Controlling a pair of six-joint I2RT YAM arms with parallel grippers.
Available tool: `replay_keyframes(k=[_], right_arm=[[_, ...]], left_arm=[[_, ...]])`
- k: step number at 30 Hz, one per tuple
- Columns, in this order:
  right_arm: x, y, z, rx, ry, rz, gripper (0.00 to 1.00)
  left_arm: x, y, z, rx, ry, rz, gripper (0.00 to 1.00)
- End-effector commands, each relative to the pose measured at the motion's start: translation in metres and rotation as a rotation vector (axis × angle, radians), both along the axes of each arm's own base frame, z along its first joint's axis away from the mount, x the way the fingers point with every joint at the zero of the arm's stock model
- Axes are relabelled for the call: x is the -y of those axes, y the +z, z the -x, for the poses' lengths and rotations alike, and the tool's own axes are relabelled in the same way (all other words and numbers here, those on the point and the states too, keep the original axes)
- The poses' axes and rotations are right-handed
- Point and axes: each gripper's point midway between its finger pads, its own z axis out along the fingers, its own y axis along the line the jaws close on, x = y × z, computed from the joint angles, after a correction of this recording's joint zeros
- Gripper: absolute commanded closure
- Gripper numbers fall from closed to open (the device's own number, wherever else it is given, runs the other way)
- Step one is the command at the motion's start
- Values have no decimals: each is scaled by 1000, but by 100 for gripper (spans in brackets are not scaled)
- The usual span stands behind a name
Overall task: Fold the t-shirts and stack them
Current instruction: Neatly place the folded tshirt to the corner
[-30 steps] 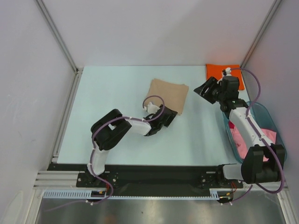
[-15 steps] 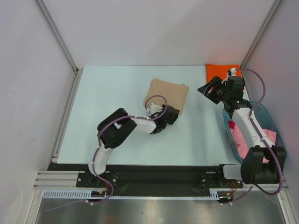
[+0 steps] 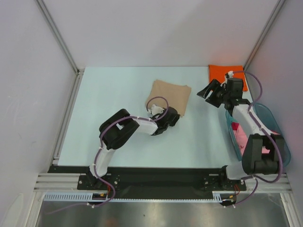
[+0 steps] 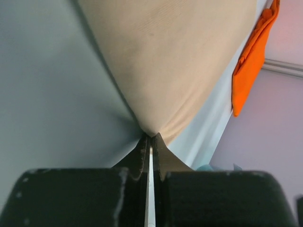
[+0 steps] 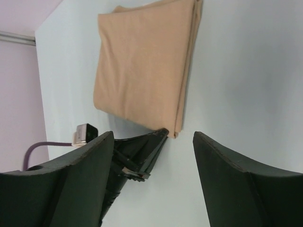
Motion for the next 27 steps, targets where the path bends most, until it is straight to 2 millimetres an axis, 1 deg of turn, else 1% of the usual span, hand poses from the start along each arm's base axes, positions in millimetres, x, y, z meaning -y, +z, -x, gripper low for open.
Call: replay_keyframes(k=[1, 2, 3, 5, 6, 8, 9, 10, 12, 13, 14, 15, 16, 17, 18, 19, 20, 21, 24, 26, 27], right_arm=[[0, -1, -22, 45, 77, -26, 26], [0, -18, -27, 6, 97, -35, 26], [-3, -12, -33, 24, 133, -46, 25], [-1, -20, -40, -1, 159, -71, 25], [-7, -25, -44, -9, 204, -112, 25], [-6, -29, -49, -10, 210, -155, 25], [-9, -36, -54, -9, 228, -174, 25], [-11, -37, -57, -6, 239, -185, 25], [-19, -36, -64, 18, 265, -222, 25], [-21, -45, -68, 3, 263, -240, 25], [-23, -47, -71, -16, 246, -273, 24], [-26, -45, -76, 6, 255, -284, 24], [-29, -56, -78, -19, 256, -304, 24], [-34, -56, -81, -25, 258, -319, 24], [-38, -61, -83, -35, 263, -326, 24], [-40, -70, -86, -56, 268, -333, 24], [-41, -71, -90, -60, 272, -337, 24], [-46, -75, -90, -80, 279, -344, 24], [-53, -85, -91, -100, 288, -347, 23], [-55, -93, -92, -128, 285, -351, 23], [-58, -94, -92, -133, 289, -352, 23]], left_arm=[[2, 34, -11, 70, -43, 38, 100], [2, 41, -13, 81, -61, 44, 100], [2, 50, -15, 100, -78, 40, 100], [-3, 56, -16, 100, -84, 44, 100], [-7, 63, -14, 111, -86, 50, 100], [-12, 69, -17, 119, -86, 62, 100], [-13, 71, -16, 117, -93, 65, 100], [-13, 76, -17, 125, -97, 76, 100], [-14, 78, -17, 122, -104, 89, 100], [-12, 80, -18, 127, -107, 99, 100], [-12, 80, -18, 123, -108, 102, 100], [-10, 82, -19, 124, -110, 110, 100], [-9, 83, -19, 124, -118, 120, 100], [-8, 84, -19, 122, -120, 128, 100], [-8, 85, -19, 124, -122, 133, 100], [-7, 86, -19, 123, -124, 136, 100], [-8, 89, -18, 129, -126, 137, 100], [-9, 92, -19, 134, -127, 139, 100], [-14, 99, -20, 148, -120, 142, 100], [-15, 100, -19, 152, -120, 144, 100], [-15, 103, -19, 157, -119, 151, 100]])
